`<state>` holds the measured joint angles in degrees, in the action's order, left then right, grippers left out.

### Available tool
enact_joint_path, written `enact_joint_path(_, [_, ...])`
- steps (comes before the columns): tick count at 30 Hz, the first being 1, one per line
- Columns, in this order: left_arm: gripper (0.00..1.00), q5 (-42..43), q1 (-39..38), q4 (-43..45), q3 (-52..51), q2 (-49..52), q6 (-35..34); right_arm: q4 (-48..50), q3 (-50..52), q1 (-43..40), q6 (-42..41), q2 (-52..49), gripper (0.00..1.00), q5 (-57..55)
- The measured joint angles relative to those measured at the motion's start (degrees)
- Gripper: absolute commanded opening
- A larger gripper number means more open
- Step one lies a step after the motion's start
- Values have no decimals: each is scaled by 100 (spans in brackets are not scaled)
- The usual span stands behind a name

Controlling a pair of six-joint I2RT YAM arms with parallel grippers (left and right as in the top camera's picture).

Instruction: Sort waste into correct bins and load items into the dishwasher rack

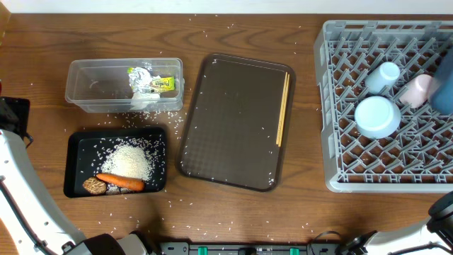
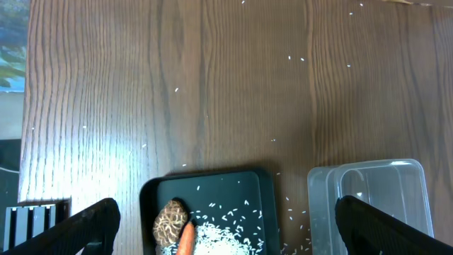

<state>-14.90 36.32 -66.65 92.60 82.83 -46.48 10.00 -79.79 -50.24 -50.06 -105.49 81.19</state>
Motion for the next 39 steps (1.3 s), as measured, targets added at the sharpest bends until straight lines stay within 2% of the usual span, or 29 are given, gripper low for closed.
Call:
enact_joint_path(4, [98, 0, 0, 0, 0, 0, 0, -437, 2, 26, -225, 94, 1, 376])
enact_joint_path(8, [98, -2, 0, 0, 0, 0, 0, -1823, -7, 48, 24, 391, 1, 511])
enact_joint_path(14, [98, 0, 0, 2, 0, 0, 0, -5243, -39, 44, 1963, 872, 1, 474])
enact_joint_path(16, [98, 0, 0, 2, 0, 0, 0, -5845, -39, 39, 2634, 914, 1, 258])
enact_joint_path(21, [98, 0, 0, 0, 0, 0, 0, -6135, -39, -35, 3630, 918, 1, -225])
enact_joint_path(28, [98, 0, 0, 0, 0, 0, 0, -6109, -39, -275, 4024, 920, 2, -363])
enact_joint_path(30, [98, 0, 0, 0, 0, 0, 0, -6102, -39, -326, 4044, 920, 10, -393])
enact_joint_path(33, [98, 0, 0, 0, 0, 0, 0, -6019, -39, -378, 4109, 920, 32, -649])
enact_joint_path(37, [98, 0, 0, 0, 0, 0, 0, -5995, -39, -407, 4074, 920, 90, -1248])
enact_joint_path(38, [98, 0, 0, 0, 0, 0, 0, -5995, -42, -409, 4026, 922, 99, -1484])
enact_joint_path(39, [98, 0, 0, 0, 0, 0, 0, -5995, -42, -409, 3998, 927, 99, -1672])
